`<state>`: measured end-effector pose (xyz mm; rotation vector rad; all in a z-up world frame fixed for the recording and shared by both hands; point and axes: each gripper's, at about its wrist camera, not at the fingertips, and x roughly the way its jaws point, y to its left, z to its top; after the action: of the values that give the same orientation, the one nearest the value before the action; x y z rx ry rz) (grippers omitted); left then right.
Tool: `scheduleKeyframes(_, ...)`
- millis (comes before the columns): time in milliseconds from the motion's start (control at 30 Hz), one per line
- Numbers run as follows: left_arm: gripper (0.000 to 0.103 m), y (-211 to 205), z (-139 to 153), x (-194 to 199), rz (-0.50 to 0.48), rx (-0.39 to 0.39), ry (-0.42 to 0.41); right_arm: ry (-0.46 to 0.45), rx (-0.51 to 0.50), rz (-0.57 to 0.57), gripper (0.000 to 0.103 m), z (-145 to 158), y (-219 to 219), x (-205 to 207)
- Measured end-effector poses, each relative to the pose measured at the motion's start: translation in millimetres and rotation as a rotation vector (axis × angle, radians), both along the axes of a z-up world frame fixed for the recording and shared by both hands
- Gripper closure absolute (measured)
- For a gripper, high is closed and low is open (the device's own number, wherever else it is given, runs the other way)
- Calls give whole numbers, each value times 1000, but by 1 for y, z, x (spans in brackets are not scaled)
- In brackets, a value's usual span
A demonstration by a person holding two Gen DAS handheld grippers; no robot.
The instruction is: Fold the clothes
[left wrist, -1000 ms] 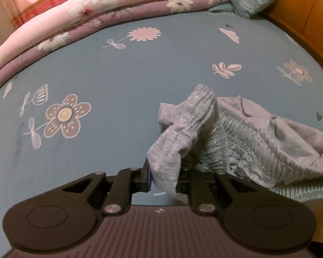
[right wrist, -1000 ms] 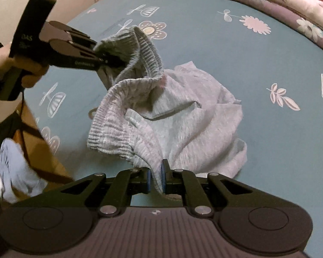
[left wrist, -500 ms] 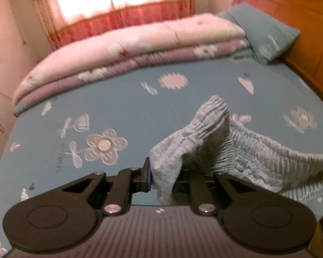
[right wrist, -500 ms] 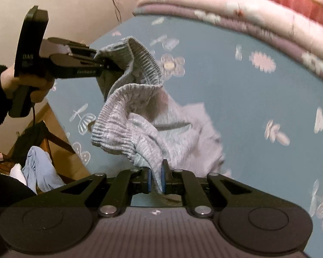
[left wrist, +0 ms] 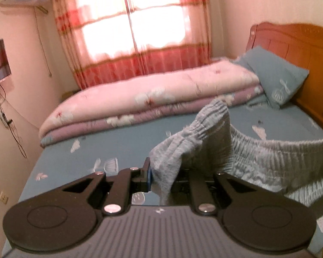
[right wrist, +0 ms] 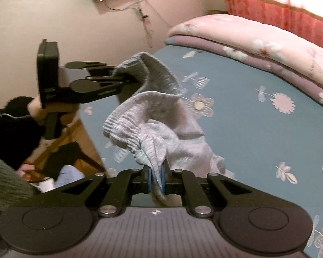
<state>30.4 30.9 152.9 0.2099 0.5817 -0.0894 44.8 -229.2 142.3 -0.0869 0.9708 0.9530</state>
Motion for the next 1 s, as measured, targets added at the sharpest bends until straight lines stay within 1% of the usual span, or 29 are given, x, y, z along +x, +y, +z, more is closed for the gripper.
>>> scheduleKeyframes(233, 91, 9, 26, 2, -32, 35, -94, 31, 107, 23, 92, 39, 3, 3)
scheduleKeyframes(367, 91, 22, 47, 11, -29, 1, -143, 58, 171, 9, 93, 59, 4, 5)
scheduleKeyframes(433, 91, 26, 62, 15, -44, 8, -176, 39, 191, 12, 93, 76, 6, 3)
scheduleKeyframes(533, 91, 25, 84, 21, -92, 58, -242, 9, 198, 7, 93, 102, 9, 2)
scheduleKeyframes(600, 91, 22, 97, 24, -124, 87, -287, 1, 204, -1, 99, 124, 12, 0)
scheduleKeyframes(633, 91, 21, 101, 27, -138, 96, -300, -11, 222, 1, 99, 136, 12, -3)
scheduleKeyframes(667, 91, 19, 102, 30, -155, 100, -302, -35, 231, 5, 100, 147, 12, -6)
scheduleKeyframes(700, 91, 17, 102, 35, -173, 98, -296, -84, 207, -1, 100, 157, 14, -11)
scheduleKeyframes(733, 91, 14, 99, 38, -190, 98, -289, -155, 159, -18, 99, 164, 17, -15)
scheduleKeyframes(767, 91, 10, 92, 41, -205, 102, -277, -214, 112, -38, 99, 165, 19, -17)
scheduleKeyframes(800, 91, 4, 82, 43, -220, 110, -265, -236, 71, -60, 99, 160, 21, -15)
scheduleKeyframes(833, 91, -1, 73, 46, -235, 118, -252, -225, 33, -84, 98, 150, 22, -9)
scheduleKeyframes(933, 93, -13, 52, 50, -273, 112, -198, -173, -89, -115, 95, 94, 25, 11)
scheduleKeyframes(967, 94, -16, 47, 50, -286, 112, -182, -155, -136, -121, 92, 70, 26, 17)
scheduleKeyframes(1000, 94, -19, 45, 50, -300, 114, -173, -124, -183, -131, 92, 43, 27, 23)
